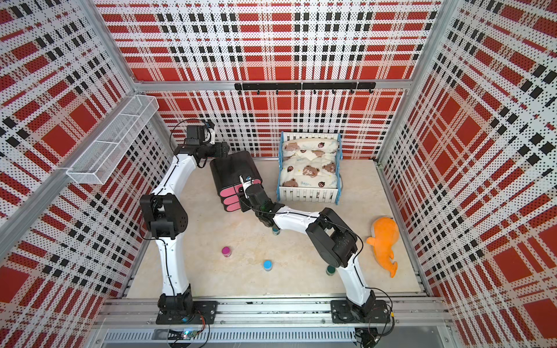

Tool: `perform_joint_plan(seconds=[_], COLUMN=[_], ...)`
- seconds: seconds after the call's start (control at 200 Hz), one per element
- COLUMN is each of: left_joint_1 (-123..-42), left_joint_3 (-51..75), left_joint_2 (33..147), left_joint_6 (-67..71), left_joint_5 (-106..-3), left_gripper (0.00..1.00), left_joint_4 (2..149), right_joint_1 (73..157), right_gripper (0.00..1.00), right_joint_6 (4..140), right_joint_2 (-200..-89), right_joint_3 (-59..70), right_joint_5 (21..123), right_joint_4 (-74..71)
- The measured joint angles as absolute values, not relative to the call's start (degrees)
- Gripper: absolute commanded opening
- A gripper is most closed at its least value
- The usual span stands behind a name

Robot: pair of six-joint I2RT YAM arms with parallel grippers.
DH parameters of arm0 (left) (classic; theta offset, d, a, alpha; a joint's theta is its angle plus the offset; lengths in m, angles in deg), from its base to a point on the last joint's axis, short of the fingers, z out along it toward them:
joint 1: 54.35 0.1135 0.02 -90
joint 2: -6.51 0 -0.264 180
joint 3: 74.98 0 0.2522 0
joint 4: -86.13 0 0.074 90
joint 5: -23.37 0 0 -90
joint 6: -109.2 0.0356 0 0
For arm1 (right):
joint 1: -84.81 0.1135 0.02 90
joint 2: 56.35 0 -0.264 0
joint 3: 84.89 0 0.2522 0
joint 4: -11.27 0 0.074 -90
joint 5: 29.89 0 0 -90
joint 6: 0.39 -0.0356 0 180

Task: Put the paint cans in the drawer according to color
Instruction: Open the drawer in the storage box.

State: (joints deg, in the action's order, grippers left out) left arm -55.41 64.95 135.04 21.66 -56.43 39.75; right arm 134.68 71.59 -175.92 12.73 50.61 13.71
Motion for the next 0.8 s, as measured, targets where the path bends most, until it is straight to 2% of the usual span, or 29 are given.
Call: perform_joint_plan(seconds=[0.195, 0.666, 0.802], left_joint_1=[-55.41, -55.41, -55.41], left_joint_3=[64.97, 64.95, 64.93], left_joint_2=[136.66, 137.51, 137.51], left_joint_6=[22.12, 23.1, 23.6], left_joint_5=[-54.37, -52.63, -52.23], left_gripper=[0.79, 0.77, 0.73], left_joint_4=[39.82, 40.65, 40.71], right_joint_1=[134.55, 134.07, 134.03], right_gripper=[0.38, 0.39, 0.39], right_joint_6=[71.52, 71.76, 72.05], right_joint_2=[-176.6, -177.41, -177.41], right_joint_3=[12.73, 13.6, 13.6], right_joint_5=[50.7, 50.88, 50.9], right_joint_4=[14.41, 14.76, 14.78])
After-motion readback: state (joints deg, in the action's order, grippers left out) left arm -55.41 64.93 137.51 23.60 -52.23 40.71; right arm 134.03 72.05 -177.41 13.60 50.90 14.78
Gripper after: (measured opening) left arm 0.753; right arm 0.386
